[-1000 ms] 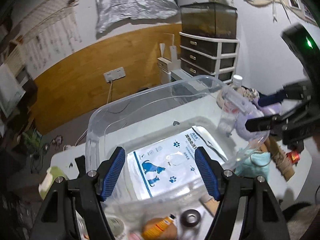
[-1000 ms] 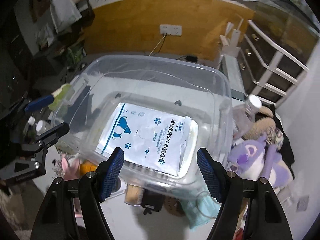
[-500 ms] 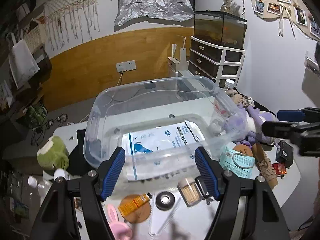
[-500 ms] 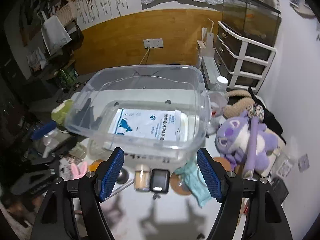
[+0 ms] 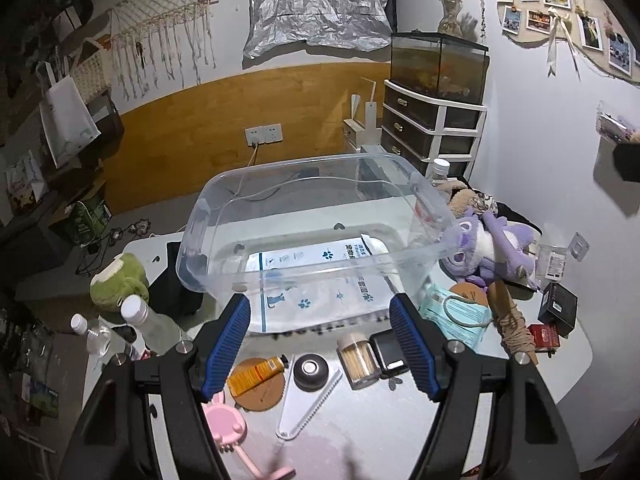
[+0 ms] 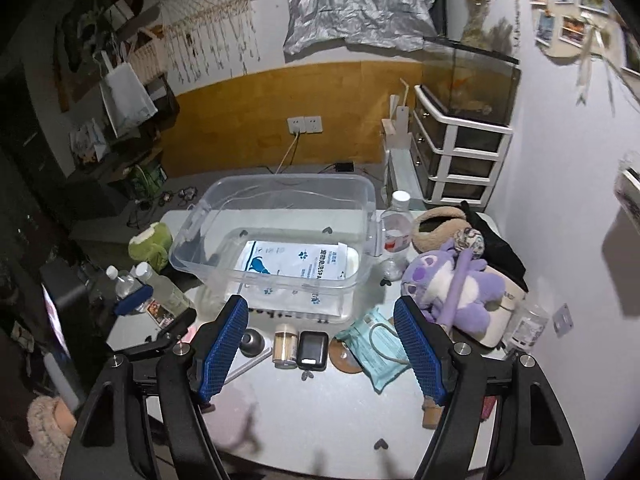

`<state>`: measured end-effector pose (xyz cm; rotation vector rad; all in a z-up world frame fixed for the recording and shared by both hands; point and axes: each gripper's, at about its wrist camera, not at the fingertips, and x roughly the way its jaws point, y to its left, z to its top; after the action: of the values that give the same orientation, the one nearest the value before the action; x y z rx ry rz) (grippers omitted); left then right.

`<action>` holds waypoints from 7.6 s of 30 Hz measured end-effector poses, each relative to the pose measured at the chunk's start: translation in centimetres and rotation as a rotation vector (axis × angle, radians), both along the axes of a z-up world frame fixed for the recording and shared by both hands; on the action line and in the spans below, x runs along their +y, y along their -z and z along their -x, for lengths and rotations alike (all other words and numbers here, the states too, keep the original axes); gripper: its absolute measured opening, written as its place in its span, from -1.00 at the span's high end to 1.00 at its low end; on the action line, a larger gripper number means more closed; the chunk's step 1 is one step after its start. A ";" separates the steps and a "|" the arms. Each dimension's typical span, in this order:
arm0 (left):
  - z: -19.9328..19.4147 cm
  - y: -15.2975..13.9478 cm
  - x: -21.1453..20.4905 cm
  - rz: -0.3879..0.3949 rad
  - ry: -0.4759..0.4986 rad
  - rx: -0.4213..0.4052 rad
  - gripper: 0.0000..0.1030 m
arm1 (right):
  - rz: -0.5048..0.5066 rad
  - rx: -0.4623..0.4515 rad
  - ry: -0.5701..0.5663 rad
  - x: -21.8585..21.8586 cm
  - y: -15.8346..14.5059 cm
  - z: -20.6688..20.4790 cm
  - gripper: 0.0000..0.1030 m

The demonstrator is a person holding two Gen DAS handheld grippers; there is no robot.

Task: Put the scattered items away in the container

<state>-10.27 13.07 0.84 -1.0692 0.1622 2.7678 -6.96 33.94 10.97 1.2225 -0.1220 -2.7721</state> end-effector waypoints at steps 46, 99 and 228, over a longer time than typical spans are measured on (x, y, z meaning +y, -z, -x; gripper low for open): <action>-2.0 11.2 17.8 0.083 0.376 -0.144 -0.34 | 0.181 -0.081 0.183 19.6 16.1 -4.8 -0.46; 8.9 25.7 17.6 0.273 0.539 -0.310 0.68 | 0.106 -0.236 0.069 13.8 27.6 -0.3 0.81; -3.6 28.2 6.2 0.349 0.722 -0.204 0.61 | 0.104 -0.329 0.306 -2.7 36.4 -6.2 0.81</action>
<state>-6.67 19.22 -27.34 -1.0772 0.8413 2.0099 -0.77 31.25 -25.43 1.7511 -0.5137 -2.7299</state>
